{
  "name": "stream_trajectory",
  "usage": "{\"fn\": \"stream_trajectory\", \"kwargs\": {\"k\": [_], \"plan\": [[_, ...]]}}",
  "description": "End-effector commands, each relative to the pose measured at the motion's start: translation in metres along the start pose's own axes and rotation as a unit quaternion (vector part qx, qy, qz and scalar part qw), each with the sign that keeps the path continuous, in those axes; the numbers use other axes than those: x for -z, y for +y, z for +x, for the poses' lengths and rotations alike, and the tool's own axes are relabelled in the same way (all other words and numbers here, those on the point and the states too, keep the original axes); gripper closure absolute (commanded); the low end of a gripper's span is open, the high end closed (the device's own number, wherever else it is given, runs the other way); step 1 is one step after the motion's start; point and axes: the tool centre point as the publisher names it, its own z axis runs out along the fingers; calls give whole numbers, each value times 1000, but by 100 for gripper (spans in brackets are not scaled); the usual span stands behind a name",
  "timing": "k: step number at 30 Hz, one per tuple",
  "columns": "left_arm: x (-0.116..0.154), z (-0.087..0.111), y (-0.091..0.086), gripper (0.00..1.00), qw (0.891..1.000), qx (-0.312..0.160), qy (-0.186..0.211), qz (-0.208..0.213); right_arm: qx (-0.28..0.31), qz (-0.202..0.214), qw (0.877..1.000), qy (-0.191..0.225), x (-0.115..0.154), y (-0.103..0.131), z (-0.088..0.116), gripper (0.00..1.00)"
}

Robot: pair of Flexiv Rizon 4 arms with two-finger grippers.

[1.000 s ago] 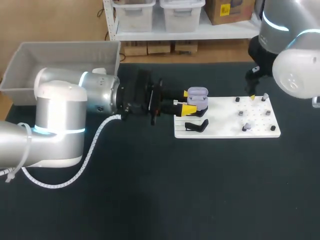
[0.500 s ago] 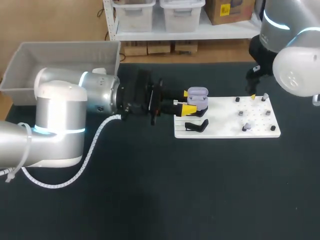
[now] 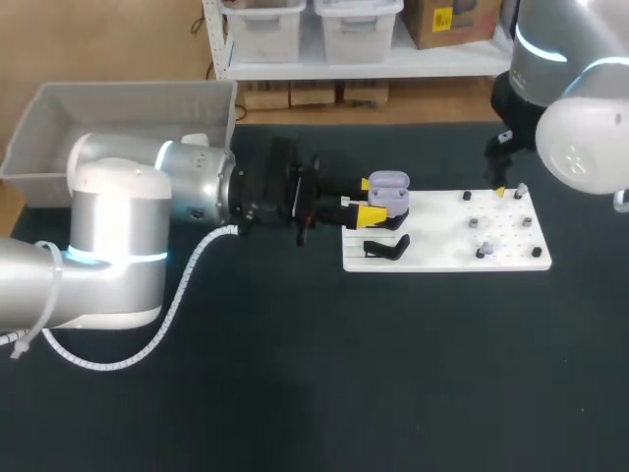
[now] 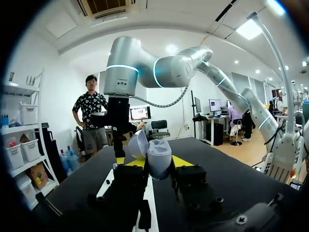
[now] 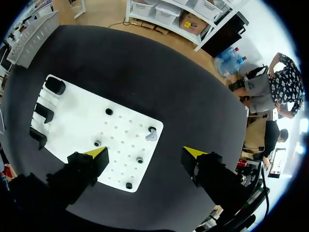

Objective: Pick up each earbud case from the left stands, insert the matching earbuds, close the lid, and place the case in the box.

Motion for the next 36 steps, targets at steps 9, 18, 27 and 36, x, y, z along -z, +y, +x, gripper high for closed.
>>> {"fn": "stream_trajectory", "kwargs": {"k": [9, 18, 27, 36], "plan": [[0, 0, -2, 100, 1000, -1, -1, -3, 9, 20, 1000, -1, -11, 1, -3, 14], [0, 0, -2, 100, 1000, -1, -1, -3, 17, 26, 999, 8, -17, 0, -8, 55], [0, 0, -2, 100, 1000, -1, -1, -3, 37, 21, 999, 16, -25, -1, -9, 60], [0, 0, -2, 100, 1000, -1, -1, -3, 41, 18, 999, 25, -36, -5, -8, 58]]}}
